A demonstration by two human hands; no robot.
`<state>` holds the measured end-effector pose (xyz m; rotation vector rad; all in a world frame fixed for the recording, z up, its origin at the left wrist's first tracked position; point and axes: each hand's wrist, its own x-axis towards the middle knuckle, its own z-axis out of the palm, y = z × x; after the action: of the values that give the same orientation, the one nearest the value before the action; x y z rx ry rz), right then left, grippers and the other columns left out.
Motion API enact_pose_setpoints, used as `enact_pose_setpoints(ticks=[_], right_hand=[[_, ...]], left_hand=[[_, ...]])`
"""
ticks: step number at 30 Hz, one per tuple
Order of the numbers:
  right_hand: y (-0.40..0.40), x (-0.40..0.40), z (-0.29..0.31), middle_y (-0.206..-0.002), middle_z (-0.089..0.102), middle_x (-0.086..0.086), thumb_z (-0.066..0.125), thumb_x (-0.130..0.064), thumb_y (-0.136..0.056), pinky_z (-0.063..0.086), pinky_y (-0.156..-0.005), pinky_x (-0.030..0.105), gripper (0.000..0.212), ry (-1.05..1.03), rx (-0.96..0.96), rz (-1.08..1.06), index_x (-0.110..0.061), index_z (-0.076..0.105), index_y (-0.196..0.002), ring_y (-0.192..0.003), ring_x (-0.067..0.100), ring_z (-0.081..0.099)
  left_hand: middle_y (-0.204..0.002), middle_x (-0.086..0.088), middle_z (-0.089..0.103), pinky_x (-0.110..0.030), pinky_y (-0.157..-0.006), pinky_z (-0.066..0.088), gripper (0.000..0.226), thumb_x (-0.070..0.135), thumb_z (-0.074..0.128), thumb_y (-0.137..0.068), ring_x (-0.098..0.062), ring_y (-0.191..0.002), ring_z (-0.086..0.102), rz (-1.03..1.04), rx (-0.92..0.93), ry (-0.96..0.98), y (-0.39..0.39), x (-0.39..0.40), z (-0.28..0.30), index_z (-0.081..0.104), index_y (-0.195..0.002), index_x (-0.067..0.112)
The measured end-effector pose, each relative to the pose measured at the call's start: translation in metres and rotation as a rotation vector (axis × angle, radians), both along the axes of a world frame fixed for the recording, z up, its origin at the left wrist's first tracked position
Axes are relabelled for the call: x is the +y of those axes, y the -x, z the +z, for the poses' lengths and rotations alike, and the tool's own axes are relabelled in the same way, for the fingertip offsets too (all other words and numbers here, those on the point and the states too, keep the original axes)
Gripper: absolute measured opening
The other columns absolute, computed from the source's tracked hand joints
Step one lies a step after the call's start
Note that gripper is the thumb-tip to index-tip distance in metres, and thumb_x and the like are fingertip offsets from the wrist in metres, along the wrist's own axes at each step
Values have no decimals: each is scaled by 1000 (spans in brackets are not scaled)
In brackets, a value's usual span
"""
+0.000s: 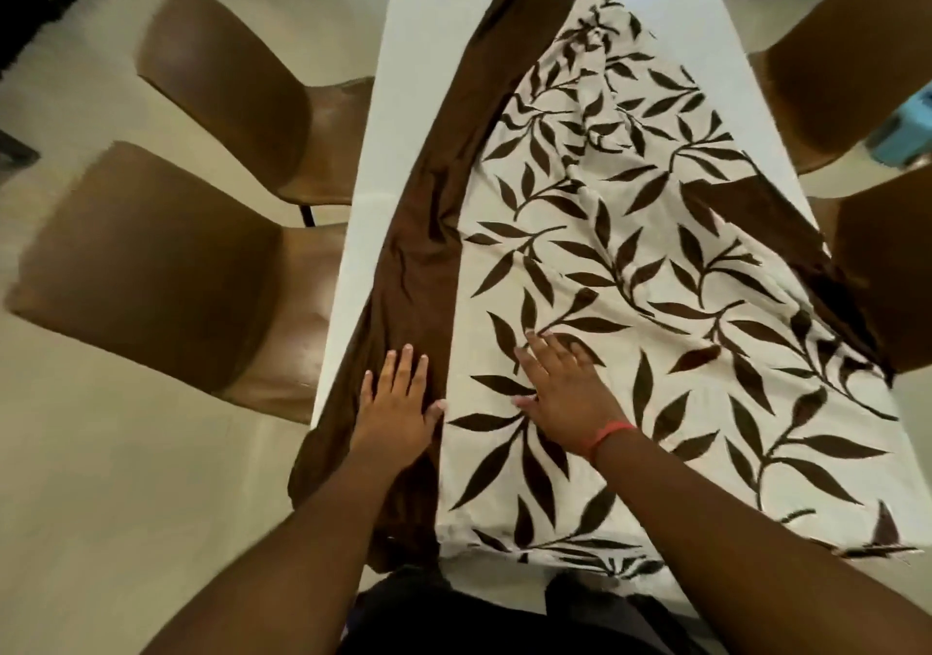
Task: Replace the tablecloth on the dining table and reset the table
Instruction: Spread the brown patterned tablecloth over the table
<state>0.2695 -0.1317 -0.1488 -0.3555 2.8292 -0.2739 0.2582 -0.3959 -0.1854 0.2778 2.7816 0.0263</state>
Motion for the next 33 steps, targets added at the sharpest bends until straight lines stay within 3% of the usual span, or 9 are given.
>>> enact_pose_setpoints(ticks=[5, 8, 15, 17, 20, 22, 27, 33], right_hand=[[15, -124, -9, -167, -1, 5, 33, -51, -101, 5, -124, 48, 71, -71, -92, 8, -18, 8, -159, -154, 24, -3], [23, -170, -17, -167, -1, 6, 36, -49, -101, 6, -124, 50, 73, -101, -109, -5, -17, 5, -159, -154, 27, -3], [32, -215, -17, -167, -2, 5, 39, -48, -100, 7, -124, 52, 73, -89, -148, -79, -20, 6, -159, -153, 26, -6], [34, -213, -15, -166, 8, 3, 42, -47, -99, 10, -123, 52, 69, -70, -130, -112, -21, 15, -157, -154, 24, 2], [41, -212, -11, -156, 35, 6, 48, -44, -96, 24, -120, 52, 58, -61, -14, -131, -20, 37, -148, -146, 26, 29], [54, -219, -10, -151, 42, 7, 50, -46, -95, 30, -116, 52, 57, -72, 35, -122, -19, 42, -144, -140, 27, 37], [86, -268, 0, -159, 32, 5, 47, -50, -96, 25, -119, 51, 62, -30, 29, -60, -20, 37, -150, -148, 27, 26], [154, -388, 22, -165, 16, 0, 34, -54, -100, 13, -123, 47, 65, 3, 77, 10, -24, 23, -156, -153, 21, 11]], left_hand=[[-166, -3, -5, -46, -123, 1, 73, 60, 7, -98, -22, -154, -5, -64, 38, -63, 15, -68, -14, 8, -159, 19], [-166, 0, -14, -49, -124, 3, 72, 58, 3, -98, -20, -153, -13, -44, 23, -94, 30, -105, -17, 0, -159, 21], [-165, -2, -19, -54, -123, 5, 67, 55, 13, -101, -29, -153, -12, -24, -57, -126, 45, -139, -12, -5, -158, 24], [-165, -3, -20, -55, -122, 3, 67, 54, 18, -102, -28, -152, -16, -58, -78, -125, 46, -140, -9, -5, -158, 25], [-165, -4, -17, -56, -122, 2, 68, 56, 20, -102, -28, -151, -18, -145, -81, -95, 47, -150, -1, 0, -158, 25], [-166, -5, -15, -56, -122, 1, 68, 57, 20, -102, -28, -152, -17, -172, -67, -86, 55, -159, 7, 2, -158, 25], [-166, -6, -13, -59, -121, 0, 68, 58, 19, -101, -28, -152, -17, -142, -34, -50, 77, -201, 31, 0, -158, 25], [-166, -5, -10, -57, -121, -1, 69, 61, 13, -100, -26, -152, -15, -65, 42, -44, 129, -338, 58, -3, -157, 27]])
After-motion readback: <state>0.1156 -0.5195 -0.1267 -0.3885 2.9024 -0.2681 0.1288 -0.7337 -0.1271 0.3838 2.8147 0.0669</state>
